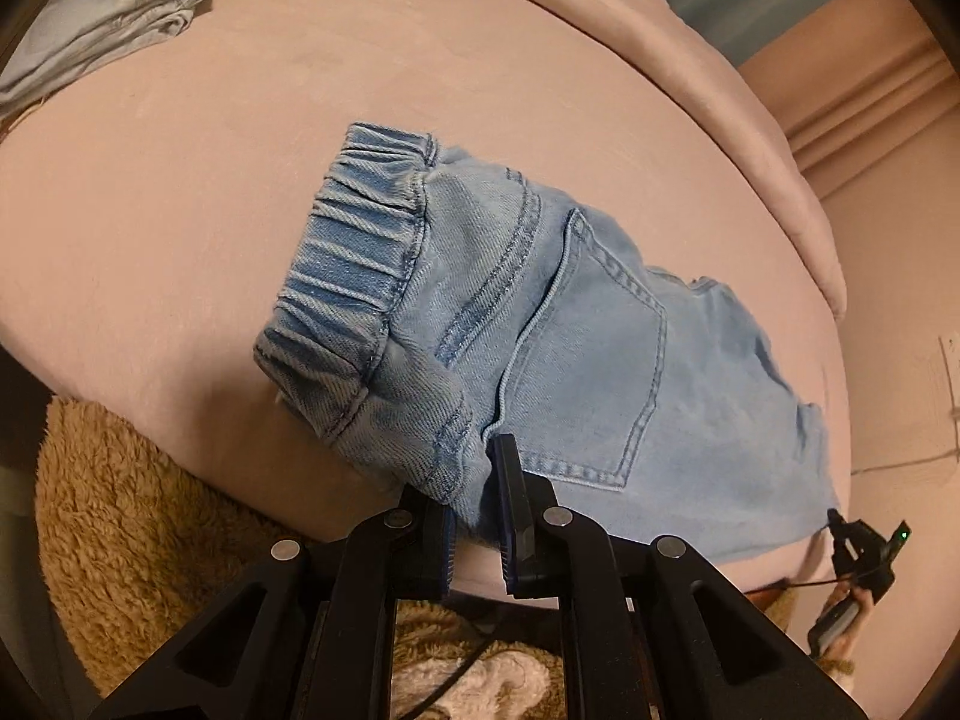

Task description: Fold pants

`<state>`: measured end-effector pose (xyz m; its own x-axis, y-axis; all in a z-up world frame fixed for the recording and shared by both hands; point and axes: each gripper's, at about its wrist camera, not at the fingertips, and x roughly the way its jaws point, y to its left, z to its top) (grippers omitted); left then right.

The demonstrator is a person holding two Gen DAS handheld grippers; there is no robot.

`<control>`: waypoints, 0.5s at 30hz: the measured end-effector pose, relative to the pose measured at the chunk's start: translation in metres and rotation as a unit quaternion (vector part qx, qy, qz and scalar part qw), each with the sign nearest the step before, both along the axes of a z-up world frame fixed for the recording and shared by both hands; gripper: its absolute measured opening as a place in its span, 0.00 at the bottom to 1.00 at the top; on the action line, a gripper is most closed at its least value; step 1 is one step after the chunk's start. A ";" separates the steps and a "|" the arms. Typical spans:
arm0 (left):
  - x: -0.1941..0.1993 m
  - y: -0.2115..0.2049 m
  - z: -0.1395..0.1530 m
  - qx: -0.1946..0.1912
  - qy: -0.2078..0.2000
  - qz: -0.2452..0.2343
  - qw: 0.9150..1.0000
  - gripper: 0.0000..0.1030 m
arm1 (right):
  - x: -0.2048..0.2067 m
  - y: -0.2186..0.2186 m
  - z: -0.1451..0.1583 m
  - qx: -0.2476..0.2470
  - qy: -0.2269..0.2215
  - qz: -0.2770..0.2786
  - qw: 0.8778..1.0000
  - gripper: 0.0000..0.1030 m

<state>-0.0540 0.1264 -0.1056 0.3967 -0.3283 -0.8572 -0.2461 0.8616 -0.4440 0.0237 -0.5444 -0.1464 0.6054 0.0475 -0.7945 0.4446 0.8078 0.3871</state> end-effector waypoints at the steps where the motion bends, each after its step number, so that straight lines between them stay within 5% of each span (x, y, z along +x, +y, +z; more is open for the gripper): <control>1: -0.003 0.003 -0.003 -0.008 0.001 0.003 1.000 0.11 | -0.003 0.007 0.005 -0.016 -0.007 -0.008 1.000 0.05; 8: -0.006 0.014 0.009 -0.017 0.025 -0.008 1.000 0.18 | -0.020 -0.004 -0.003 -0.042 0.030 -0.033 0.998 0.05; 13: -0.013 0.016 0.040 0.070 -0.005 0.003 0.998 0.71 | -0.010 0.005 0.035 -0.111 0.042 -0.014 0.993 0.12; 14: -0.013 0.018 0.047 0.081 -0.015 0.008 0.997 0.73 | -0.006 0.003 0.045 -0.113 0.033 -0.012 0.993 0.21; 15: -0.011 0.019 0.050 0.086 -0.020 0.010 0.996 0.74 | -0.001 0.002 0.051 -0.112 0.026 -0.005 0.993 0.40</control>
<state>-0.0649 0.1450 -0.0557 0.4369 -0.1690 -0.8835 -0.2489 0.9211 -0.2993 0.0223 -0.5426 -0.0959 0.5623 -0.1398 -0.8150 0.4684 0.8661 0.1746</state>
